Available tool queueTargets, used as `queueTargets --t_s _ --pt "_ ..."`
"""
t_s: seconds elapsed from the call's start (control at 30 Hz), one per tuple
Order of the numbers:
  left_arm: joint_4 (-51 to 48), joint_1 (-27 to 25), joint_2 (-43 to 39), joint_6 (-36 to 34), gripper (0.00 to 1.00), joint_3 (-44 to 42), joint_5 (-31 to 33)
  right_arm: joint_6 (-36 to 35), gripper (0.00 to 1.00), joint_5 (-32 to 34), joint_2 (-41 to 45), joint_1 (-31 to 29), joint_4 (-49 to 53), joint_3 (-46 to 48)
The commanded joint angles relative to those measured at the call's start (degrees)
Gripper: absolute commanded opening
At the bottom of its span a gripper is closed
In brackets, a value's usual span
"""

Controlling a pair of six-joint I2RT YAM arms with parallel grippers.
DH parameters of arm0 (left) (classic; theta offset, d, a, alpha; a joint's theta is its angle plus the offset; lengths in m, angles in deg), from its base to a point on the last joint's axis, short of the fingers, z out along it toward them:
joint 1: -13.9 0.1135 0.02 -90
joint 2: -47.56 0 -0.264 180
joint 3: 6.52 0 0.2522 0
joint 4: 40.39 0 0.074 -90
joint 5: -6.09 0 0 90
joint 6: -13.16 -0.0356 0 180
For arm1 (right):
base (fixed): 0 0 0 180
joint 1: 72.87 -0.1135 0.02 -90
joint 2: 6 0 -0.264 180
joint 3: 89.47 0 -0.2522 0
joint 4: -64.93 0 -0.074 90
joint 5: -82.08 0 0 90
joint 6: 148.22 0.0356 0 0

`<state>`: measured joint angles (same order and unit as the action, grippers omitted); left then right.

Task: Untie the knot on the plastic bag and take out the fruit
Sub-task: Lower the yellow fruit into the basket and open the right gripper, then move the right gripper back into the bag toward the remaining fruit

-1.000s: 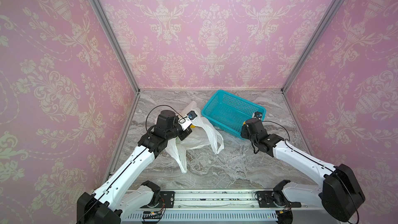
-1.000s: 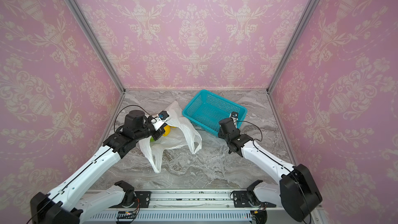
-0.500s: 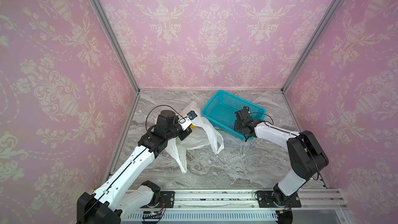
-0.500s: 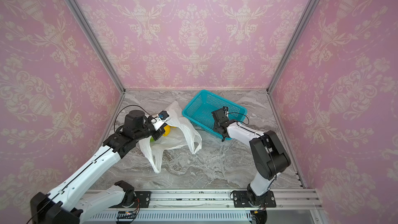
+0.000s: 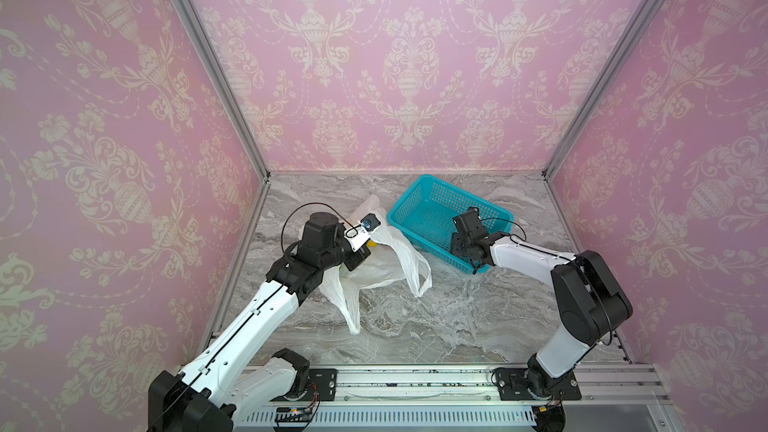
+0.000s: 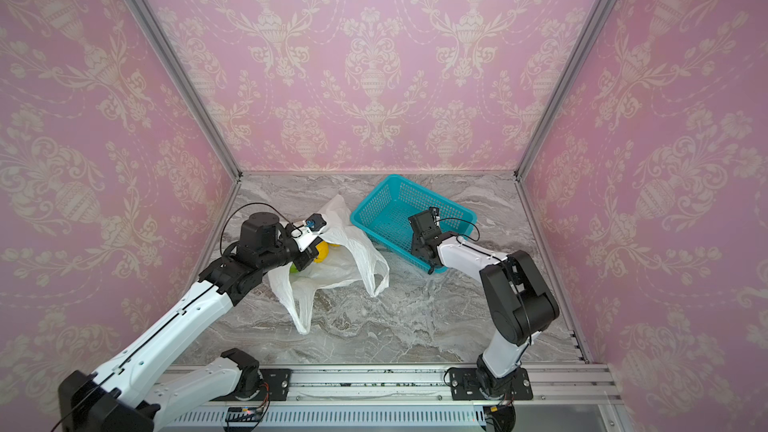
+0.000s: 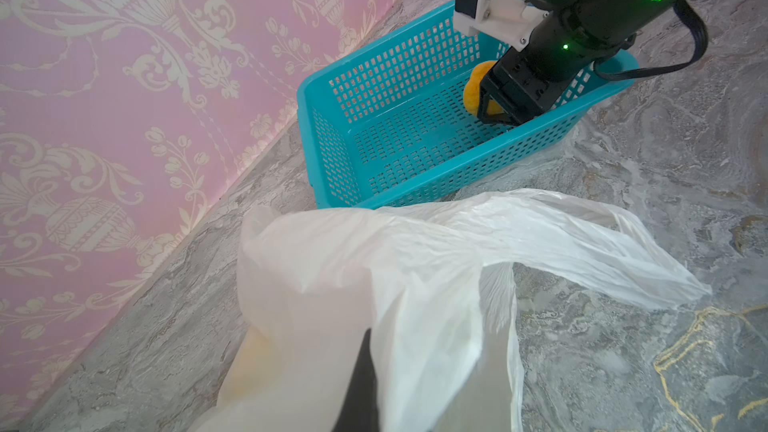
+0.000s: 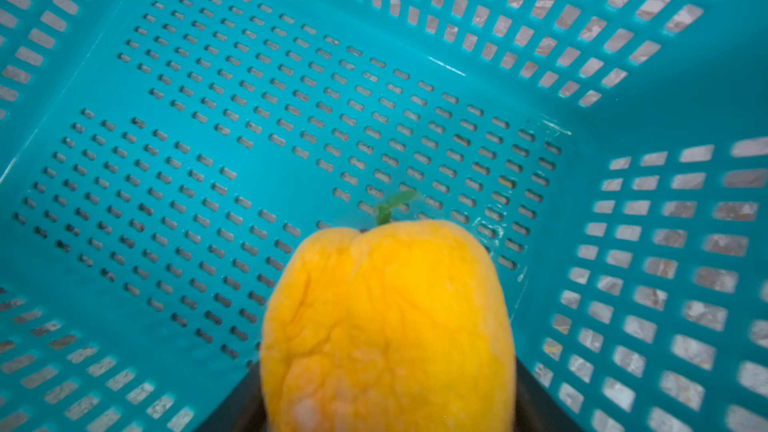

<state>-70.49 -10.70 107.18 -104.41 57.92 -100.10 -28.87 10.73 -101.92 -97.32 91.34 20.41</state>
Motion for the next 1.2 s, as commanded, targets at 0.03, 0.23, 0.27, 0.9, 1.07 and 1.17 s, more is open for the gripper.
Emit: queueTargets --t_s 0.03,0.23,0.27,0.9,1.07,1.17 --pt "-0.1 -0.45 -0.31 -0.65 0.0 -0.58 -0.17 -0.5 0.79 -0.6 4.6 0.32 -0.69 1.9" --pt "-0.61 -0.45 0.41 -0.73 0.0 -0.4 -0.39 0.25 1.0 -1.15 10.53 0.02 -0.43 4.04" --pt "-0.68 -0.45 0.57 -0.7 0.0 -0.31 -0.5 0.27 1.0 -1.1 11.93 -0.33 -0.27 4.49" --pt "-0.93 -0.45 0.85 -0.28 0.0 -0.05 -0.78 -12.12 0.73 0.82 45.52 -29.23 -15.87 16.05" --pt "-1.04 -0.49 0.79 -0.21 0.0 0.04 -1.04 -18.5 0.69 4.61 37.38 -41.89 -22.77 13.79" --pt "-0.9 -0.45 0.59 -0.21 0.0 0.04 -1.13 -17.5 0.65 4.48 29.37 -45.31 -25.4 11.16"
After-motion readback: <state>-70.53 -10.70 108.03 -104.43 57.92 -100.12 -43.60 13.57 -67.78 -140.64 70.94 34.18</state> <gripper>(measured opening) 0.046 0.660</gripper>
